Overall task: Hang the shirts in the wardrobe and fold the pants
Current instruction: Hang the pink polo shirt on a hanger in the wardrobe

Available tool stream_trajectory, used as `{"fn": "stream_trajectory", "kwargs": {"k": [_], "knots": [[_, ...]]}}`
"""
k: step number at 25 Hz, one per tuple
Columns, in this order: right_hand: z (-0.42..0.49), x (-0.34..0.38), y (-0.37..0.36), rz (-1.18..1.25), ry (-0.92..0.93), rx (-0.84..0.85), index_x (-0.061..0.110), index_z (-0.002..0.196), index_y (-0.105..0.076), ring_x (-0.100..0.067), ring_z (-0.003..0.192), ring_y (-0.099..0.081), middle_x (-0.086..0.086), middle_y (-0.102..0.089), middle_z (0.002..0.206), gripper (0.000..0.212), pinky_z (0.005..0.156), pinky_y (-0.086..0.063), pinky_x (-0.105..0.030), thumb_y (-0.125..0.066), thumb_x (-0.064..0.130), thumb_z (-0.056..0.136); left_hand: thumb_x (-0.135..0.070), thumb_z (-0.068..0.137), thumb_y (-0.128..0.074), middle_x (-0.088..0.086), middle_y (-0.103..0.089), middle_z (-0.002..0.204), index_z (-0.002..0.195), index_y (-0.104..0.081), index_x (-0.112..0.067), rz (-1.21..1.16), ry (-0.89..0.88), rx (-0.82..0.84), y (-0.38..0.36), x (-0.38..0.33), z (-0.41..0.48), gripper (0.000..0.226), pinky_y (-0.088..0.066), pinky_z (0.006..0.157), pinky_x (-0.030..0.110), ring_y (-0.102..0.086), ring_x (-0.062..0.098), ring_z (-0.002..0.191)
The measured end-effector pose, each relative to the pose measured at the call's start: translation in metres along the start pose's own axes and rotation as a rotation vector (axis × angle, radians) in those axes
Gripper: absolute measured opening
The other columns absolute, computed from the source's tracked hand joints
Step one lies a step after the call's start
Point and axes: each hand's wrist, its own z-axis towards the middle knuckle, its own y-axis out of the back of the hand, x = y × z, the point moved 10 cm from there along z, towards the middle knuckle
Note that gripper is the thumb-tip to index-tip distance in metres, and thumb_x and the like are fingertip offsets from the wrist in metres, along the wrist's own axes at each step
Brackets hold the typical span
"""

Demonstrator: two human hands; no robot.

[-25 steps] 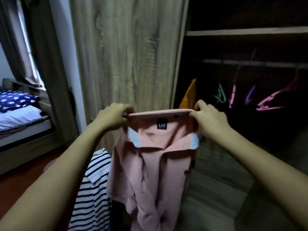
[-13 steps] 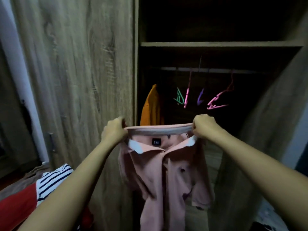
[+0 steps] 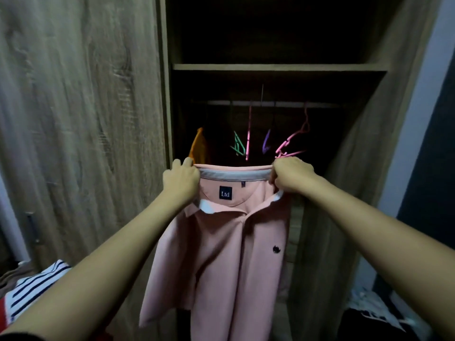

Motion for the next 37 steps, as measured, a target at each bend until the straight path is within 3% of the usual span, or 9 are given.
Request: {"fn": "stream_trajectory", "kwargs": {"k": [4, 9, 16, 19, 21, 24, 29, 32, 37], "knots": [[0.001, -0.021, -0.005, 0.065, -0.057, 0.009, 0.012, 0.108, -0.068, -0.035, 0.106, -0.059, -0.015, -0.062, 0.115, 0.031, 0.087, -0.053, -0.039, -0.056, 0.009, 0.079, -0.010, 0.075, -0.067, 0.012, -0.038, 0.123, 0.121, -0.044, -0.003, -0.082, -0.070, 0.066, -0.003, -0.011, 0.004, 0.052, -0.042, 0.072, 0.045, -0.049, 0.036, 0.108], [-0.005, -0.052, 0.000, 0.093, -0.199, -0.084, 0.004, 0.106, -0.067, -0.038, 0.104, -0.059, -0.017, -0.062, 0.112, 0.027, 0.083, -0.052, -0.037, -0.063, 0.013, 0.081, -0.009, 0.073, -0.061, 0.018, -0.068, 0.100, 0.093, -0.074, -0.017, -0.240, -0.083, -0.071, 0.025, -0.001, 0.025, 0.025, -0.051, 0.078, 0.041, -0.061, 0.040, 0.094], [0.007, -0.029, 0.003, 0.225, -0.011, -0.088, 0.016, 0.103, -0.073, -0.031, 0.109, -0.060, -0.011, -0.069, 0.112, 0.040, 0.090, -0.047, -0.030, -0.055, -0.002, 0.072, -0.013, 0.082, -0.053, 0.009, -0.057, 0.118, 0.119, -0.059, -0.015, -0.145, -0.015, -0.117, 0.027, -0.010, 0.026, 0.038, -0.044, 0.071, 0.040, -0.054, 0.035, 0.104], [0.016, -0.038, 0.008, 0.361, -0.047, -0.080, 0.012, 0.103, -0.073, -0.028, 0.109, -0.061, -0.011, -0.068, 0.113, 0.042, 0.089, -0.048, -0.029, -0.051, -0.005, 0.071, -0.013, 0.069, -0.055, 0.007, -0.067, 0.089, 0.077, -0.069, -0.025, -0.587, 0.041, 0.058, 0.018, 0.003, 0.041, 0.020, -0.049, 0.067, 0.031, -0.063, 0.032, 0.088], [0.025, -0.038, 0.016, 0.420, -0.074, -0.100, 0.010, 0.104, -0.072, -0.028, 0.108, -0.061, -0.013, -0.068, 0.113, 0.041, 0.086, -0.048, -0.027, -0.049, -0.005, 0.074, -0.020, 0.065, -0.054, 0.002, -0.065, 0.073, 0.066, -0.066, -0.020, -1.011, 0.125, 0.003, 0.029, 0.008, 0.053, 0.012, -0.045, 0.065, 0.027, -0.063, 0.030, 0.080], [0.041, -0.021, 0.027, 0.352, -0.019, -0.108, 0.009, 0.097, -0.074, -0.032, 0.103, -0.062, -0.018, -0.069, 0.106, 0.035, 0.081, -0.048, -0.029, -0.049, -0.002, 0.074, -0.029, 0.075, -0.054, 0.005, -0.067, 0.089, 0.082, -0.068, -0.021, -1.162, 0.203, -0.204, 0.044, 0.011, 0.092, 0.017, -0.049, 0.081, 0.034, -0.061, 0.026, 0.087], [0.062, -0.018, 0.027, 0.192, -0.012, -0.089, 0.004, 0.095, -0.069, -0.034, 0.103, -0.061, -0.018, -0.067, 0.106, 0.026, 0.076, -0.047, -0.030, -0.052, 0.005, 0.077, -0.030, 0.084, -0.054, 0.014, -0.071, 0.100, 0.091, -0.069, -0.019, -1.001, 0.245, 0.001, -0.025, -0.039, 0.178, 0.020, -0.054, 0.089, 0.037, -0.067, 0.029, 0.095], [0.067, -0.022, 0.022, 0.084, 0.021, -0.081, 0.002, 0.093, -0.066, -0.034, 0.103, -0.058, -0.015, -0.064, 0.107, 0.021, 0.077, -0.044, -0.031, -0.051, 0.006, 0.079, -0.032, 0.093, -0.049, 0.015, -0.067, 0.113, 0.111, -0.067, -0.006, -1.086, 0.299, 0.042, -0.059, -0.058, 0.219, 0.036, -0.047, 0.091, 0.028, -0.061, 0.029, 0.108], [0.080, -0.050, 0.009, 0.035, 0.057, -0.063, 0.010, 0.101, -0.070, -0.029, 0.108, -0.058, -0.008, -0.063, 0.113, 0.031, 0.089, -0.048, -0.033, -0.050, 0.008, 0.078, -0.034, 0.094, -0.049, 0.018, -0.057, 0.124, 0.126, -0.052, -0.001, -1.336, 0.395, 0.103, -0.106, -0.087, 0.264, 0.046, -0.043, 0.095, 0.035, -0.055, 0.034, 0.115]]}}
